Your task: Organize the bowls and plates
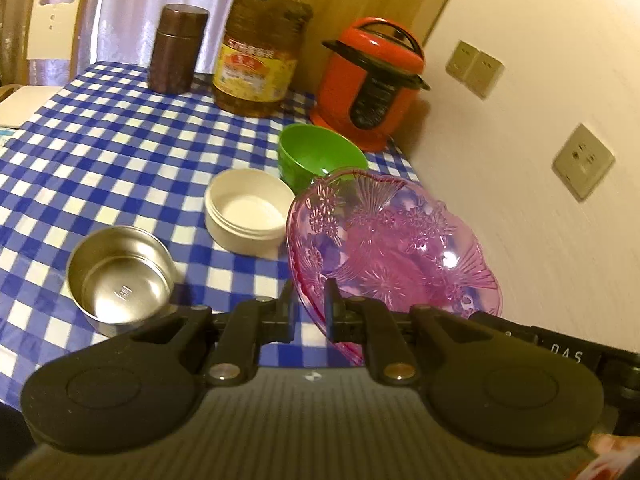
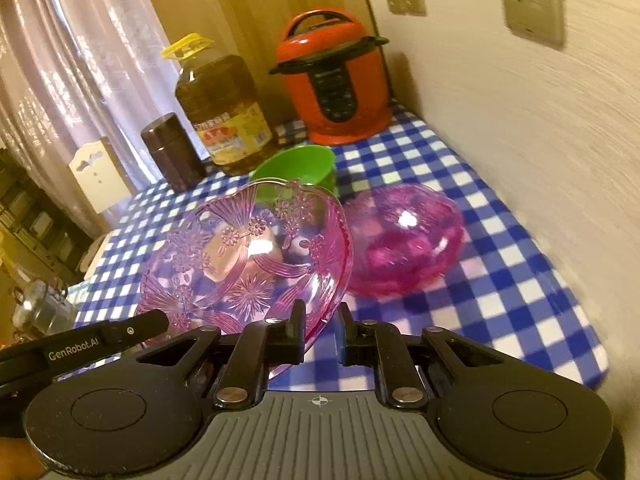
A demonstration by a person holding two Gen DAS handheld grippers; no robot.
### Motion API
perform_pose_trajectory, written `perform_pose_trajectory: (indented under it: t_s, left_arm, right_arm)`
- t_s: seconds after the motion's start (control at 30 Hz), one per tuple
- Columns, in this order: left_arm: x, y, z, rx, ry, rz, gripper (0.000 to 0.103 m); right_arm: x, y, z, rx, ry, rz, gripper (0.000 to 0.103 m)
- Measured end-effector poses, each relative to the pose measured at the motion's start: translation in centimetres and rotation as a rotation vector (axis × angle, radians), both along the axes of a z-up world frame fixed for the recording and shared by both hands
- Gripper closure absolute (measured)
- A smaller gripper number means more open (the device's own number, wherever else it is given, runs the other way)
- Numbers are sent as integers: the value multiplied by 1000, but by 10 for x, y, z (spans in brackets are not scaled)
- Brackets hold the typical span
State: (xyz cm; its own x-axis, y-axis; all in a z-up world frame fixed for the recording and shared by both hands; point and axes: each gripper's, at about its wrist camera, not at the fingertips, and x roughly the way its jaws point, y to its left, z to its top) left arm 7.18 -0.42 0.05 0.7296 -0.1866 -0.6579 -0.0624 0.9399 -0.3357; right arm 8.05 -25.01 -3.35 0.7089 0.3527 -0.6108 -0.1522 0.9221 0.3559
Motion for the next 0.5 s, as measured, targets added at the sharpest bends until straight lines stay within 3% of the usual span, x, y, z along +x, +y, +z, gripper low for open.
perform_pose_trajectory:
  t_s: [0.5]
  left_arm:
    - [3, -54, -20, 25, 56, -94, 91]
  right_arm:
    - [-23, -56, -23, 11, 49, -84, 88]
